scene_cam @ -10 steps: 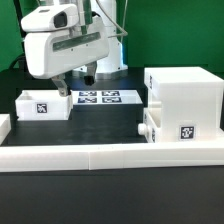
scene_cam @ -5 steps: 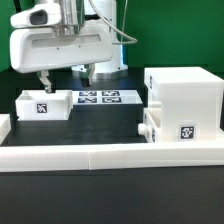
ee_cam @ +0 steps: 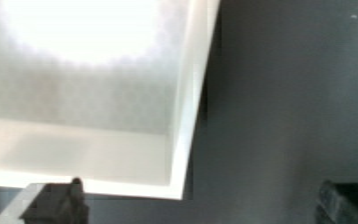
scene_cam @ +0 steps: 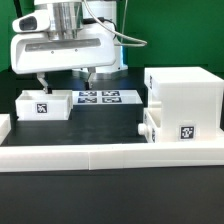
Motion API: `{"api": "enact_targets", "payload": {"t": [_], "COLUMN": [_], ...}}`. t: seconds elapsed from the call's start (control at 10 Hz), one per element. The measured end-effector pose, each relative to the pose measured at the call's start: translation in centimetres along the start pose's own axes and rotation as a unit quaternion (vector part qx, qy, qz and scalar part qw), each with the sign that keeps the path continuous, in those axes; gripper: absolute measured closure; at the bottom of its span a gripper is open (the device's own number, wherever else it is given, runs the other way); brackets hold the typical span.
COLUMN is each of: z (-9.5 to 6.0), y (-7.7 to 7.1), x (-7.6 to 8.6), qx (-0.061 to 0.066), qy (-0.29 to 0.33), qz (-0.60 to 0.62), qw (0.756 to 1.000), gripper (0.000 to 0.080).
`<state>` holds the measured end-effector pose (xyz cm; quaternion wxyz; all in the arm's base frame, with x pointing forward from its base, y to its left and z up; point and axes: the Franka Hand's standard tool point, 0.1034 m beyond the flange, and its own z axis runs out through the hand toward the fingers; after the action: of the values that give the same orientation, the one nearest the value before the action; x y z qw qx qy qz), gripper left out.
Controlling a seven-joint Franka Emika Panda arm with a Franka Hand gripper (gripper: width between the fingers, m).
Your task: Assemble drawer
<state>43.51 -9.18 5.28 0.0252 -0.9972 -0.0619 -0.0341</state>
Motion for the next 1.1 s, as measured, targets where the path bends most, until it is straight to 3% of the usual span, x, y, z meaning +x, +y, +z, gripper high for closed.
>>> {"api": "enact_targets", "payload": {"t": [0.2,0.5,0.8,1.1], "z": [0.1,1.3,2.6,2.7], "y": [-0.1,-1.6,0.0,-0.1], "x": [-0.1,-2.7,-4.2,-4.2], "qx": [-0.001,-0.013,-0.018,-0.017], "qy": [0.001,-0.002,-0.009,-0.010], "qz": [0.008,0.032,0.023,0.021], "qw": [1.000,0.999,1.000,1.000], "gripper": [0.0150,0.0150,0.0150,0.0150]}}
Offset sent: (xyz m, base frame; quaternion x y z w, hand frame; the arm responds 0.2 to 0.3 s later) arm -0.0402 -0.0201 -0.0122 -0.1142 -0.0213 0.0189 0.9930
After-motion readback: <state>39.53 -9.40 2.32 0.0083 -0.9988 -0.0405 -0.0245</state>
